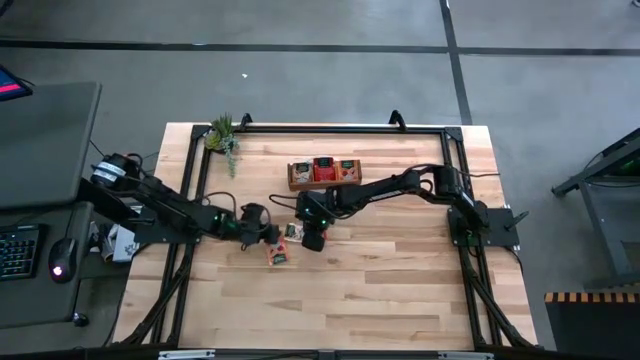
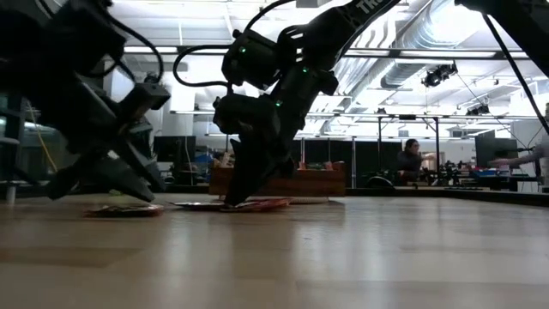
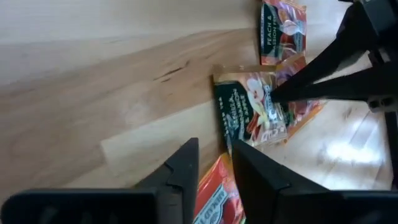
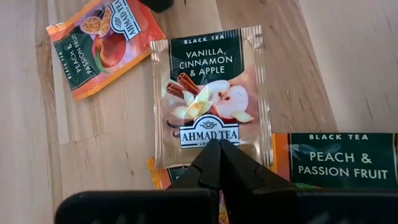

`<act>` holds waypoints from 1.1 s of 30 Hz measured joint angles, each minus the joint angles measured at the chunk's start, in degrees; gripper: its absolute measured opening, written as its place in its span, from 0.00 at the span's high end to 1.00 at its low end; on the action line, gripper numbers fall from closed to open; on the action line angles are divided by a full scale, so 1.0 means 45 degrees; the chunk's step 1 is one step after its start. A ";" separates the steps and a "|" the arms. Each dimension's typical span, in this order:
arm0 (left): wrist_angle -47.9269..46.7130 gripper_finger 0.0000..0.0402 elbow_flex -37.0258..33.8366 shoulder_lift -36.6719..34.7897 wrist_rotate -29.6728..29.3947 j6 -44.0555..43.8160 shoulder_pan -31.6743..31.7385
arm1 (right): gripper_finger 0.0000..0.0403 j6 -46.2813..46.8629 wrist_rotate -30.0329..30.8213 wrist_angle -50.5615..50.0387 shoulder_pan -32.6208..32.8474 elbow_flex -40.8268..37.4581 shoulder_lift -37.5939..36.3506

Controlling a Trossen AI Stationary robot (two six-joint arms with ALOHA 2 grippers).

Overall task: Pick & Place Tea
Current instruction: Put the brown tea bag in the left section of the wooden organizer

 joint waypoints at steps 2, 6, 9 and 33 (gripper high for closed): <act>0.0009 0.70 0.0082 0.0000 0.0678 0.0266 0.0444 | 1.00 0.0000 -0.0009 0.0009 0.0000 0.0000 0.0000; -0.0037 0.56 0.0106 0.0000 0.2350 0.0222 0.1234 | 1.00 0.0000 -0.0029 0.0015 0.0002 0.0000 0.0000; 0.0117 0.46 0.0127 0.0294 0.3204 0.0097 0.1704 | 1.00 0.0000 -0.0040 0.0020 0.0005 0.0000 0.0000; 0.1125 0.40 0.0116 0.1253 0.3640 -0.0230 0.2509 | 1.00 0.0439 -0.0153 0.1005 0.0010 0.0000 0.0024</act>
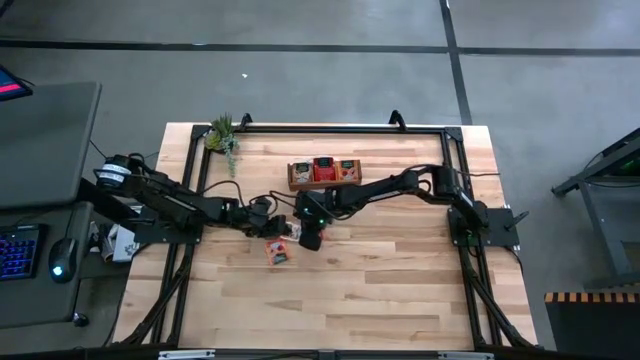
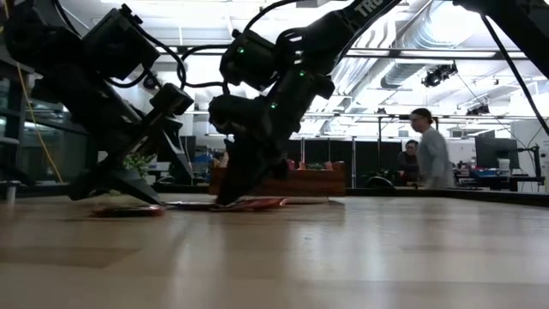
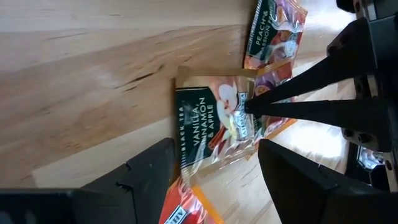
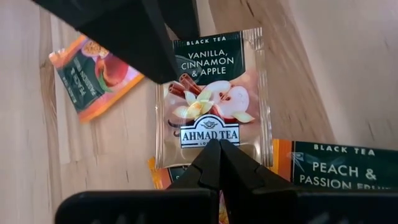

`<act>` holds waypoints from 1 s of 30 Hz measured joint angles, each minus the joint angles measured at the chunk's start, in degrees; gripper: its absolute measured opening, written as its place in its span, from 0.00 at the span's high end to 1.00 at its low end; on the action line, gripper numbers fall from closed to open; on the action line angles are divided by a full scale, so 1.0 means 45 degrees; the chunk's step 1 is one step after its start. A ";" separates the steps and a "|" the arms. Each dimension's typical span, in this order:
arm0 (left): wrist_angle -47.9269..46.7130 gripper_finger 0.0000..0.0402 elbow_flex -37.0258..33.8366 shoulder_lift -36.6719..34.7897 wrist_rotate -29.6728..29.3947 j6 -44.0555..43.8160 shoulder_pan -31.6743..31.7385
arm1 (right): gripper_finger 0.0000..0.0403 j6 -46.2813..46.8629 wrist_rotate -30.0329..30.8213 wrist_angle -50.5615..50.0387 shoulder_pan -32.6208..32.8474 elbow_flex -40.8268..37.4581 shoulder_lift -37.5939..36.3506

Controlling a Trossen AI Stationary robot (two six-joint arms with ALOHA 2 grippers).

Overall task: Pick & Place Tea
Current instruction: Put the brown tea bag in the left section of the wooden organizer

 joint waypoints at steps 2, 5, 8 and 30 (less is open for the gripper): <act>0.0020 0.40 -0.0001 0.0008 0.0045 0.0003 0.0000 | 1.00 0.0099 -0.0106 0.0349 0.0000 -0.0005 0.0013; 0.0051 0.40 -0.0010 0.0019 0.0058 0.0005 0.0000 | 1.00 0.0378 -0.0195 0.0816 0.0000 -0.0011 0.0044; 0.0065 0.40 -0.0010 0.0024 -0.0029 0.0005 0.0000 | 1.00 0.0411 -0.0192 0.0851 0.0000 -0.0015 0.0044; -0.0751 0.98 -0.0039 0.0068 -0.0431 0.0310 -0.0005 | 1.00 0.0323 -0.0226 0.0743 0.0000 -0.0005 0.0012</act>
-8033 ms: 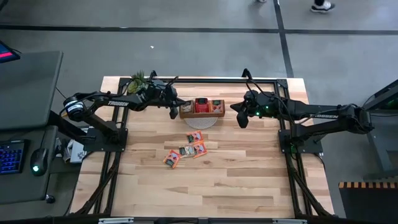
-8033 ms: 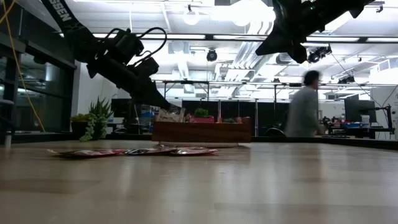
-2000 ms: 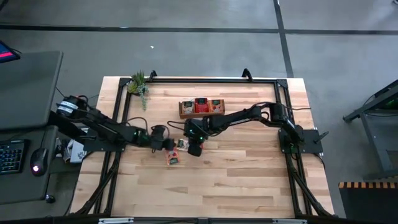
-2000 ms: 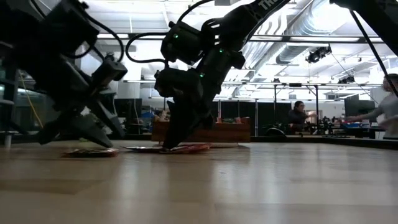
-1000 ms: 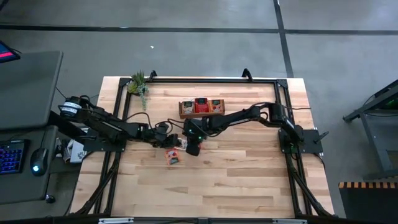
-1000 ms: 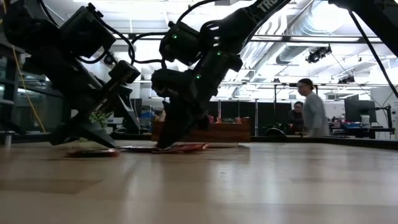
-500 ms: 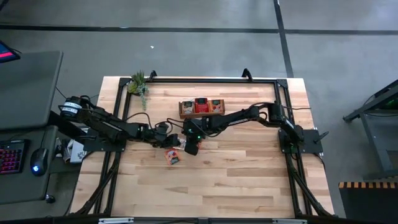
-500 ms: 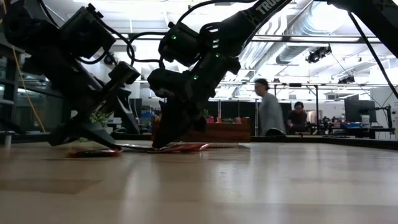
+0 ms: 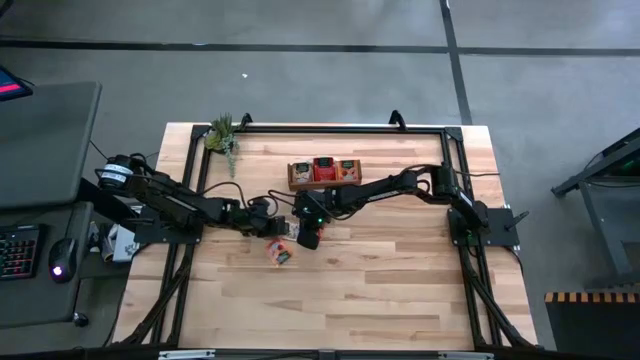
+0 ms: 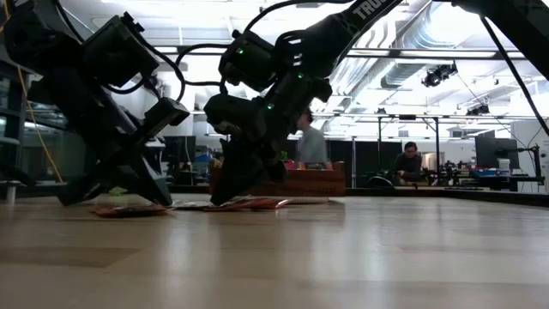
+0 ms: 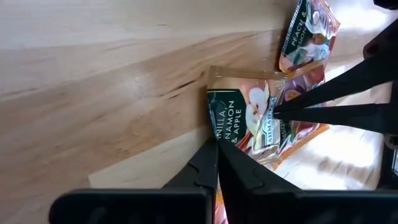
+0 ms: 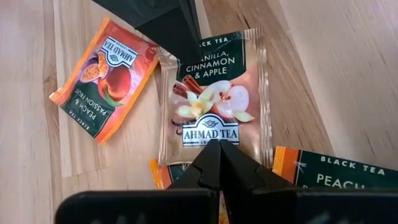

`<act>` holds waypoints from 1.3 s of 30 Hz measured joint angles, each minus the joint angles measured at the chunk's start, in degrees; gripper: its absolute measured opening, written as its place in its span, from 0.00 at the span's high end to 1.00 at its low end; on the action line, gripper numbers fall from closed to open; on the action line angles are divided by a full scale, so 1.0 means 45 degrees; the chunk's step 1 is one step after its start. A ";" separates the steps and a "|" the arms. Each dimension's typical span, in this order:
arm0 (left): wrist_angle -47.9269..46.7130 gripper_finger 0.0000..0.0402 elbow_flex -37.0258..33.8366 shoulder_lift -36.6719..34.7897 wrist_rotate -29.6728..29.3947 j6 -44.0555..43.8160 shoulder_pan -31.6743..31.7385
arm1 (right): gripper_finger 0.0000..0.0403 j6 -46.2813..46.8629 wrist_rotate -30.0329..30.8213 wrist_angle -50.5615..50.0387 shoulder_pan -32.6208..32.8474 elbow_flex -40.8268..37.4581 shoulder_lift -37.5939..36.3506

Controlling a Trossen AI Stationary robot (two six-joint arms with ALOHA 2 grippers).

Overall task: Pick & Place Tea
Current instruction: Put the brown tea bag in the left section of the wooden organizer

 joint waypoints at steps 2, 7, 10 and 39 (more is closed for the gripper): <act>0.0000 0.99 0.0000 0.0000 -0.0027 0.0133 0.0000 | 1.00 -0.0001 -0.0001 -0.0003 0.0000 0.0000 -0.0007; 0.0057 1.00 0.0000 -0.0005 -0.0198 0.0230 0.0000 | 1.00 -0.0005 -0.0238 -0.0005 -0.0005 0.0000 -0.0017; 0.0109 1.00 0.0000 -0.0005 -0.0303 0.0234 0.0005 | 1.00 0.0000 -0.0435 -0.0005 -0.0005 0.0005 -0.0017; 0.0958 1.00 -0.0054 -0.1678 -0.0076 0.3765 0.0019 | 1.00 -0.1023 -0.0303 -0.3906 -0.0483 0.0019 -0.3862</act>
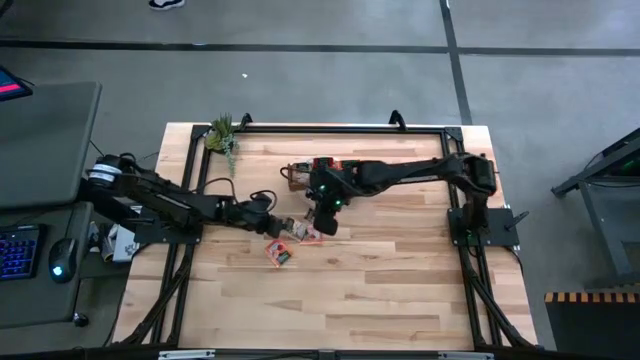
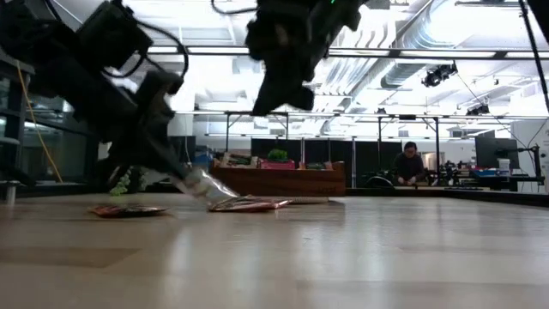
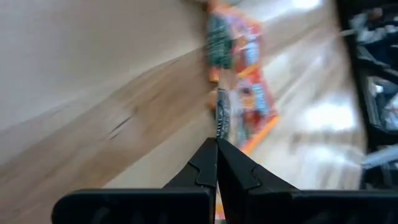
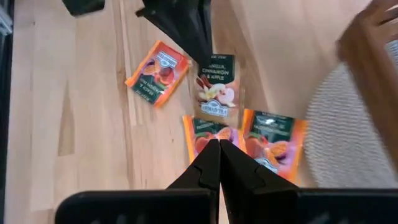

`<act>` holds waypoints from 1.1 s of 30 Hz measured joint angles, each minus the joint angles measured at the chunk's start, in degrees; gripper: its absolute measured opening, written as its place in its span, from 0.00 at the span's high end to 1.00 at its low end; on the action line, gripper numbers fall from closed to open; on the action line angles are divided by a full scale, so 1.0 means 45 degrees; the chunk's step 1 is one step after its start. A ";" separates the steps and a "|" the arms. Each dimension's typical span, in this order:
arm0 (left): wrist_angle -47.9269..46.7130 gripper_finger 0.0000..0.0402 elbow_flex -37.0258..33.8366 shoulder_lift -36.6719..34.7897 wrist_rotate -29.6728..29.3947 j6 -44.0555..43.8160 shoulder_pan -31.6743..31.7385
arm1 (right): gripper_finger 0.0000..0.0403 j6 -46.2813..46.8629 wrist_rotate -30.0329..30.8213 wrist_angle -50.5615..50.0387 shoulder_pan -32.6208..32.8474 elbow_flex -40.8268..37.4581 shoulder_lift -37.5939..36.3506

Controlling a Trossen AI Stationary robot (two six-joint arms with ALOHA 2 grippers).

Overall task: Pick & Place Tea
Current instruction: Put the brown tea bag in the left section of the wooden organizer

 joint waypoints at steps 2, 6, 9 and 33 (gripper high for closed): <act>0.0057 1.00 0.0015 -0.0480 -0.0066 0.0382 0.0010 | 1.00 -0.0194 0.0174 -0.0379 -0.0022 0.0000 -0.0480; -0.0334 1.00 0.0020 -0.1331 -0.0149 0.0791 0.0359 | 1.00 -0.0616 0.0658 -0.1179 -0.0032 0.0000 -0.1357; -0.0541 1.00 0.0020 -0.2090 -0.0126 0.1165 0.0816 | 1.00 -0.0743 0.0870 -0.1883 -0.0091 0.0000 -0.1828; -1.2291 1.00 0.8712 -0.3128 0.1381 1.2097 0.5973 | 1.00 -0.1651 0.0636 -0.3767 -0.0917 -0.3022 -0.2158</act>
